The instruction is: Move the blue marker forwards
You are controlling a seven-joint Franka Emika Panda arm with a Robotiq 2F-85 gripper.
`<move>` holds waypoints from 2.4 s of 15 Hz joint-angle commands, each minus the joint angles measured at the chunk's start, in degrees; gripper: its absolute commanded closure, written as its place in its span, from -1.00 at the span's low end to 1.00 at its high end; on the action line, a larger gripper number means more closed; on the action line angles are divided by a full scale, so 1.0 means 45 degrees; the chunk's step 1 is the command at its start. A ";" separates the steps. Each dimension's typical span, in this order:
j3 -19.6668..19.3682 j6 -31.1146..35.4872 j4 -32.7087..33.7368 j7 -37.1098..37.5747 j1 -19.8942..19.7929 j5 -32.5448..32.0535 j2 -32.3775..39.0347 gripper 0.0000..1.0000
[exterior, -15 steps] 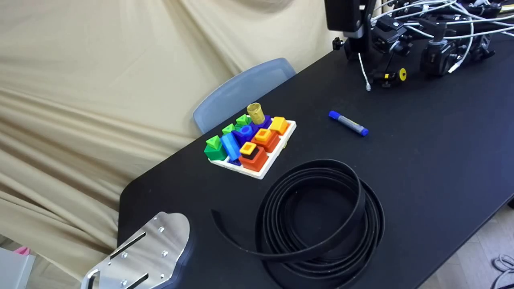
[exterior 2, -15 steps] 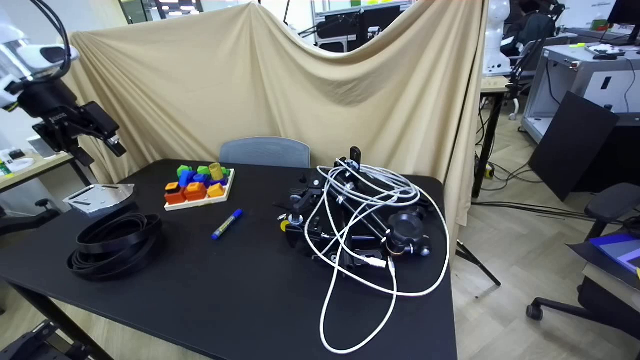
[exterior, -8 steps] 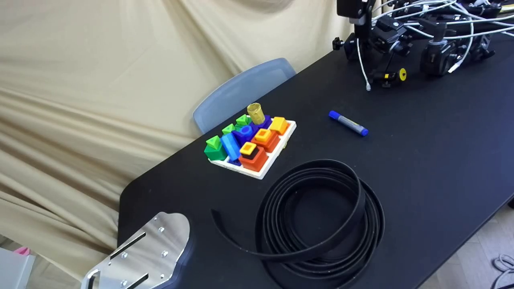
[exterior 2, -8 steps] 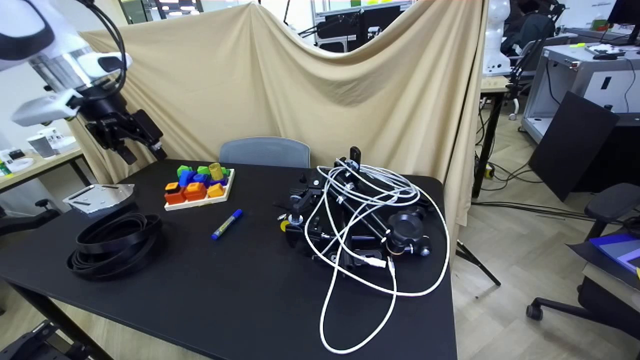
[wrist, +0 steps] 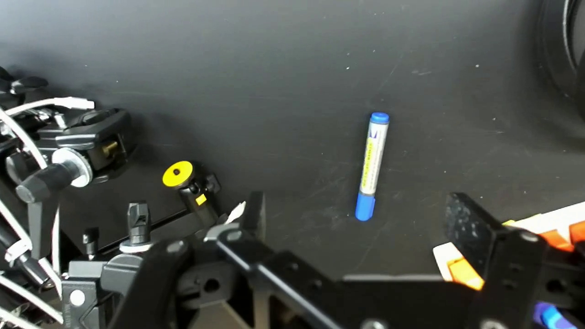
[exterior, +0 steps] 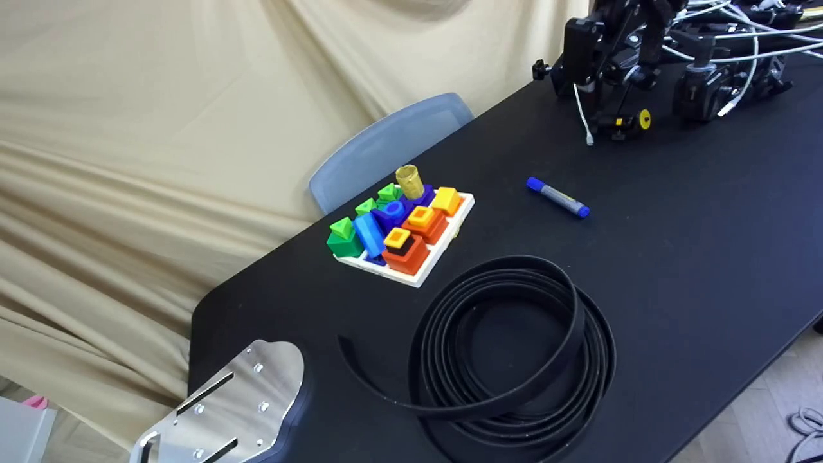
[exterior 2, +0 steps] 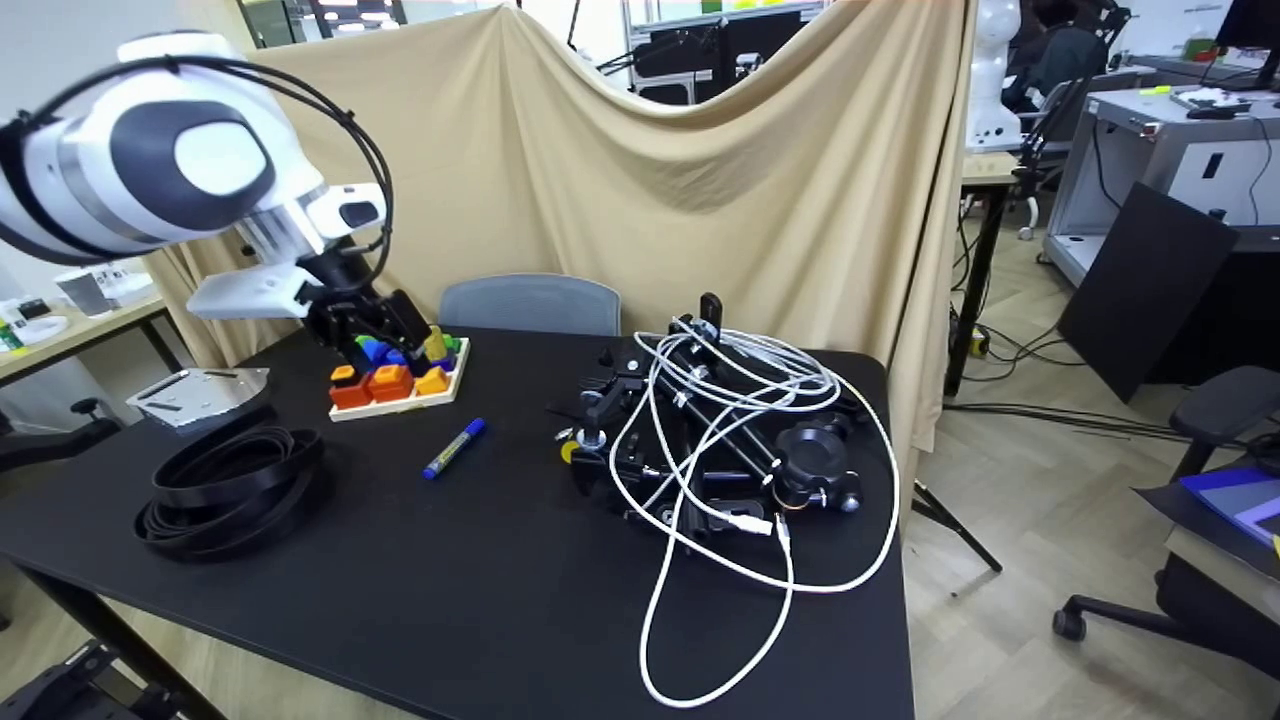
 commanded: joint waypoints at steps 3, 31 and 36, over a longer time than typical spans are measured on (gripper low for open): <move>-0.0322 0.0160 0.0028 -0.0078 0.0250 0.0023 0.0364 -1.00; -0.0586 0.0059 0.5933 -0.1532 0.1044 0.1430 0.8056 -1.00; -0.0664 -0.0329 0.6671 -0.1458 0.1225 0.1403 0.8699 -0.37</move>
